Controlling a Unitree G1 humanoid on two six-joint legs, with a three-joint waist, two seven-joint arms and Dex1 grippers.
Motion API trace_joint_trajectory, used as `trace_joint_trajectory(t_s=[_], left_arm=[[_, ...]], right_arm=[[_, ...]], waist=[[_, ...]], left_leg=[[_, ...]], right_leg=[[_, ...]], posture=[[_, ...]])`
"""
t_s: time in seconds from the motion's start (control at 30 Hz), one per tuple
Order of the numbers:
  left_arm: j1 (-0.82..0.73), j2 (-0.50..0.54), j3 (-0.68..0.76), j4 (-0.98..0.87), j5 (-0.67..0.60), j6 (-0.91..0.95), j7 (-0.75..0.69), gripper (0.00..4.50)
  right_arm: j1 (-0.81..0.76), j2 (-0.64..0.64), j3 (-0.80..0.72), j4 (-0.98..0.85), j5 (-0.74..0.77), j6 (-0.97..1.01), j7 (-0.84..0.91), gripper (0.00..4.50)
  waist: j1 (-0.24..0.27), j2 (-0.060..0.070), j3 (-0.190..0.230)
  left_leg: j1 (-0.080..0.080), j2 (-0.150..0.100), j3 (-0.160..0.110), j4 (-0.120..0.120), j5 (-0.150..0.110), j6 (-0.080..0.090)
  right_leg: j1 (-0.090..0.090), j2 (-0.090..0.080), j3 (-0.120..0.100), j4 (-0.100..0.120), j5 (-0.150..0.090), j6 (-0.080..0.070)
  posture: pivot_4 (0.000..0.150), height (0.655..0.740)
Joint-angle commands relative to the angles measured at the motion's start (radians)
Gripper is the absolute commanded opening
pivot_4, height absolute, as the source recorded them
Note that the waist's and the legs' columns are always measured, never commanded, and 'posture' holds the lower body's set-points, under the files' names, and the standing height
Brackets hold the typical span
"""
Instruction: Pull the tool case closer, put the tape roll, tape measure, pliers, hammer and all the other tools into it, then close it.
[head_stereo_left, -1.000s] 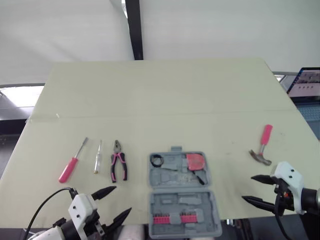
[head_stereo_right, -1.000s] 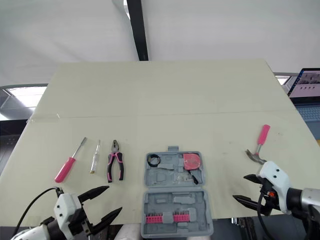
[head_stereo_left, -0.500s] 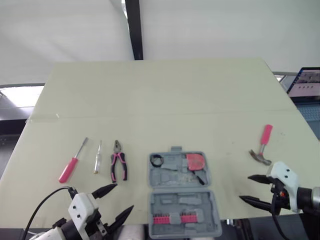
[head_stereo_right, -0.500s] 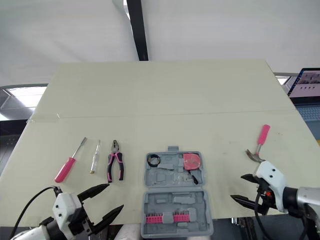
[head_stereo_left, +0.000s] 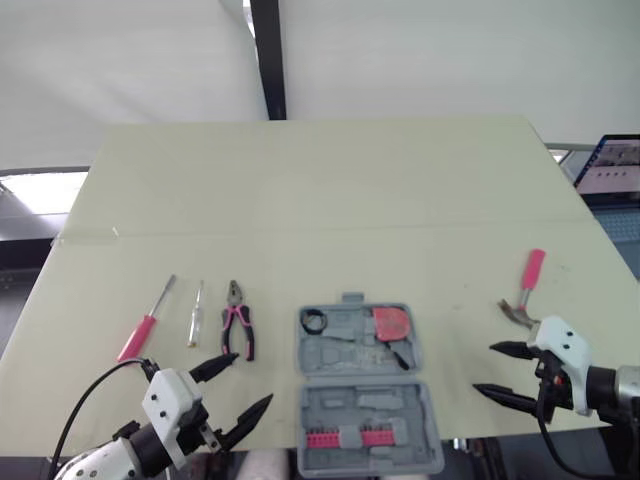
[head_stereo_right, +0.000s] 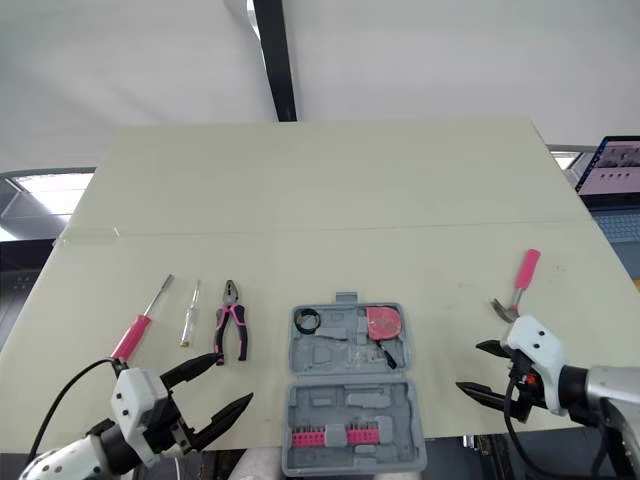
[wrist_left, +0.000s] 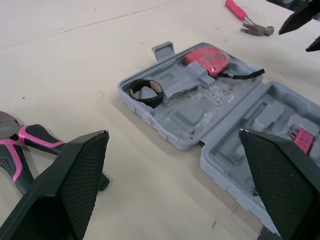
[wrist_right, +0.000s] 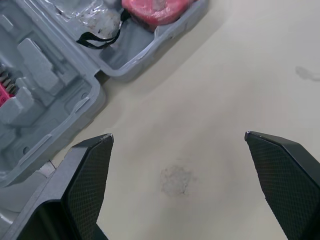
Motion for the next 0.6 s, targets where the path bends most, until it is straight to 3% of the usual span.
trace_joint_trajectory(t_s=[0.03,0.3,0.43,0.6], left_arm=[[0.017,-0.033,0.026,-0.053,-0.041,0.056,0.072,4.50],[0.029,-0.067,0.050,-0.087,-0.075,0.145,0.152,4.50],[-0.039,-0.150,0.099,-0.173,-0.113,0.353,0.413,4.50],[-0.077,-0.171,0.042,-0.276,-0.091,0.560,0.568,4.50]], right_arm=[[-0.024,0.026,-0.028,-0.070,0.038,-0.115,0.030,4.45],[-0.014,0.049,-0.034,-0.072,0.063,-0.241,0.080,4.45],[-0.041,0.041,-0.021,-0.037,0.058,-0.239,0.071,4.45],[-0.062,0.032,0.010,0.007,0.043,-0.244,0.086,4.45]], waist=[[-0.001,0.000,0.000],[0.003,-0.001,0.000],[0.001,-0.001,0.000],[-0.001,-0.001,0.000]], left_leg=[[0.000,0.000,0.000,0.000,0.000,0.000],[0.000,0.000,-0.001,0.001,0.000,0.000],[0.000,0.000,-0.001,0.001,0.000,0.000],[0.001,0.000,-0.001,0.001,0.000,0.000]], right_leg=[[0.000,0.000,0.000,0.000,0.000,0.000],[0.001,0.000,0.000,0.000,0.000,0.000],[0.001,0.000,0.000,0.000,0.000,0.000],[0.002,0.000,0.000,0.000,0.000,0.000]], posture=[[0.150,0.7400],[0.150,0.7400],[0.150,0.7400],[0.150,0.7400]])
